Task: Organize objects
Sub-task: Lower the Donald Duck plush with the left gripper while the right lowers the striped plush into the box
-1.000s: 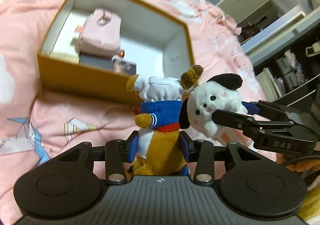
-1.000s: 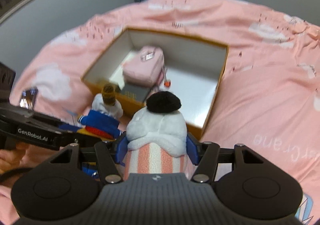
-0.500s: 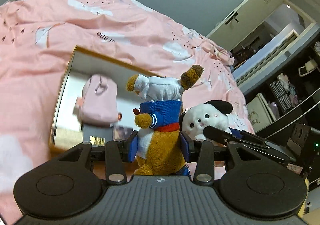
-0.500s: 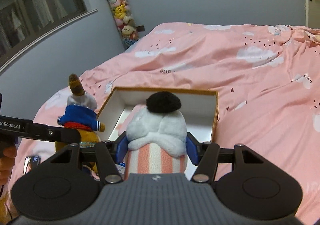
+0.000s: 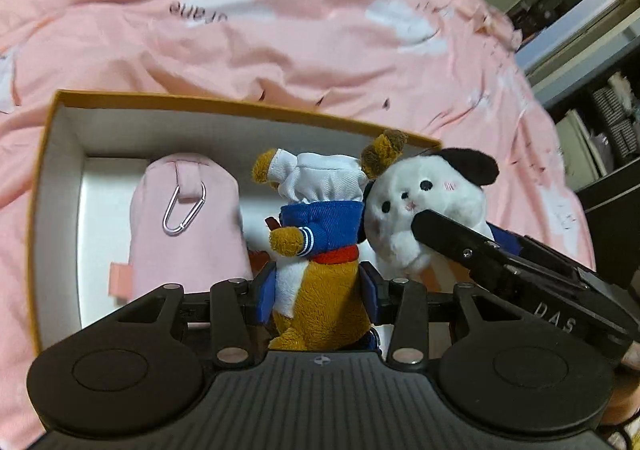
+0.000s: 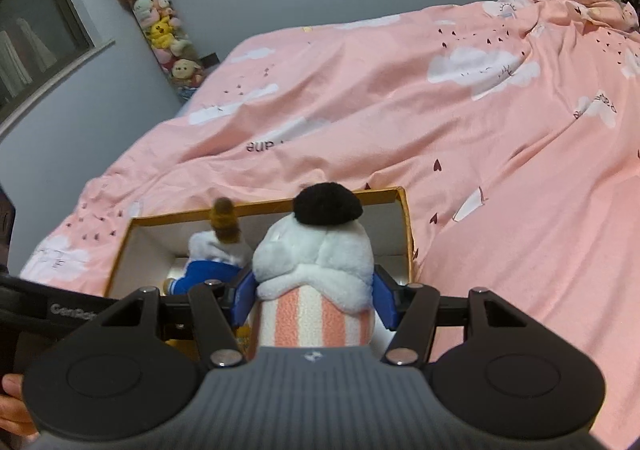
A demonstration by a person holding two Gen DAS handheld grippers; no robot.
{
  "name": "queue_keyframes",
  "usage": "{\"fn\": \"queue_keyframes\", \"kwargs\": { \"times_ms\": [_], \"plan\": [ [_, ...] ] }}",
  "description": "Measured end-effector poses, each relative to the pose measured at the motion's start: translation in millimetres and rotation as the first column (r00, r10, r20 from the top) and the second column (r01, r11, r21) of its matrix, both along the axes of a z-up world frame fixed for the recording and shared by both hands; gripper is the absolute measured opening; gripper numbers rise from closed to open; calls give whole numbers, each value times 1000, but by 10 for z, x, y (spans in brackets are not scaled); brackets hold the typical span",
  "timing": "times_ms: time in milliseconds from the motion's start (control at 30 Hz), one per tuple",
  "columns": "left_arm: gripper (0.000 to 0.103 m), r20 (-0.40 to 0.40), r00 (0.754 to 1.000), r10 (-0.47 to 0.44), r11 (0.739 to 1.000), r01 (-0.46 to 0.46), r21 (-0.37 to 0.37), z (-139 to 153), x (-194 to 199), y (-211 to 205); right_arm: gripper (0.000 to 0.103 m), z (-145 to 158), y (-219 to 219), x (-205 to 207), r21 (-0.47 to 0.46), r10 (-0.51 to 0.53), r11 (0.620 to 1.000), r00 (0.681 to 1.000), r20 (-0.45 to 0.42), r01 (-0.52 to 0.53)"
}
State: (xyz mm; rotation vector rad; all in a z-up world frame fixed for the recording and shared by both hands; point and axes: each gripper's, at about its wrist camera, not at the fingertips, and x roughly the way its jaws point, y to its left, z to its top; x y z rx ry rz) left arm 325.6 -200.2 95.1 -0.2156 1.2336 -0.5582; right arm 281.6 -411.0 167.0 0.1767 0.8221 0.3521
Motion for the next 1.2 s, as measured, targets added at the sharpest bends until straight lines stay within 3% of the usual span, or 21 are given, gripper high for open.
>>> {"fn": "queue_keyframes", "kwargs": {
  "times_ms": [200, 467, 667, 800, 1200],
  "plan": [
    [49, -9, 1000, -29, 999, 29, 44, -139, 181, -62, 61, -218, 78, 187, -13, 9, 1000, 1000, -18, -9],
    [50, -55, 998, 3, 999, -1, 39, -327, 392, -17, 61, -365, 199, 205, -107, 91, 991, 994, 55, -84],
    [55, -72, 997, 42, 999, -43, -14, -372, 425, 63, 63, -428, 267, 239, -186, 116, 978, 989, 90, -98],
    [63, -14, 999, 46, 999, -47, -26, -261, 398, 83, 64, -460, 353, 254, -244, 162, 960, 983, 92, -136],
    [56, 97, 993, -61, 998, 60, 8, -15, 17, 146, 67, -348, 331, 277, -332, 318, 896, 948, 19, -294]
  ]
}}
